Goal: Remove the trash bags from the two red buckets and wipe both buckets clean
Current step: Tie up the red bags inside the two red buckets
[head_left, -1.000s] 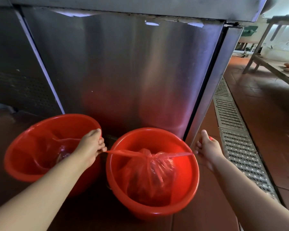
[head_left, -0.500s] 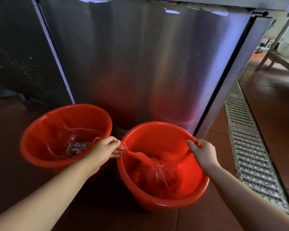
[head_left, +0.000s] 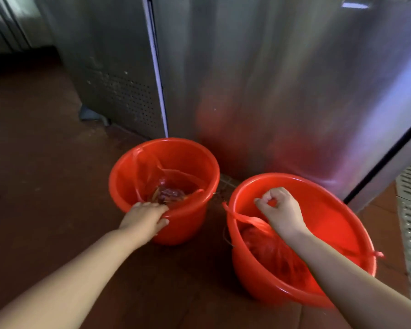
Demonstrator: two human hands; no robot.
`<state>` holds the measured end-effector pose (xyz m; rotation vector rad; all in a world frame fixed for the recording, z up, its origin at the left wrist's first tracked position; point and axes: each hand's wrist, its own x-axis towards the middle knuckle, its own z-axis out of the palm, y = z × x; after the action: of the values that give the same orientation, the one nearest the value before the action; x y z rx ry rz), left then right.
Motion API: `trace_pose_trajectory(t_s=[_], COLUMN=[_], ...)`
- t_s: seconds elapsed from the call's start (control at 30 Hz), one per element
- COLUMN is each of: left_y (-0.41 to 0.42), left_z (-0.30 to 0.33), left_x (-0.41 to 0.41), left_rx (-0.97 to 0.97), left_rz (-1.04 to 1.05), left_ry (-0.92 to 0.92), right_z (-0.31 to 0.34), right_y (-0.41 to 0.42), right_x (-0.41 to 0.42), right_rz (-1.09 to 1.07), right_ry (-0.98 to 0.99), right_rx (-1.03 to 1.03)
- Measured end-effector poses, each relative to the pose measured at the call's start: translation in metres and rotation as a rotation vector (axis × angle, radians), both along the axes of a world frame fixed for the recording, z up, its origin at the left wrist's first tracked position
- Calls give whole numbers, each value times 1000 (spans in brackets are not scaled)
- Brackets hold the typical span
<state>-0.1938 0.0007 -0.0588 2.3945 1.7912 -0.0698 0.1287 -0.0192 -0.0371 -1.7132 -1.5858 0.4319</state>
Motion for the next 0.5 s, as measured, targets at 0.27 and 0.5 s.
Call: trace_pose_trajectory(t_s=[0.27, 0.5], left_y=[-30, -48], left_z=[-3, -17], left_x=[-7, 8], left_rx=[-134, -157], left_rz=[-61, -116], left_ry=[-149, -241], right_z=[-2, -11], right_y=[17, 16], right_x=[-68, -105], right_rz=[121, 298], right_ry=[-22, -95], right_rx=[-58, -166])
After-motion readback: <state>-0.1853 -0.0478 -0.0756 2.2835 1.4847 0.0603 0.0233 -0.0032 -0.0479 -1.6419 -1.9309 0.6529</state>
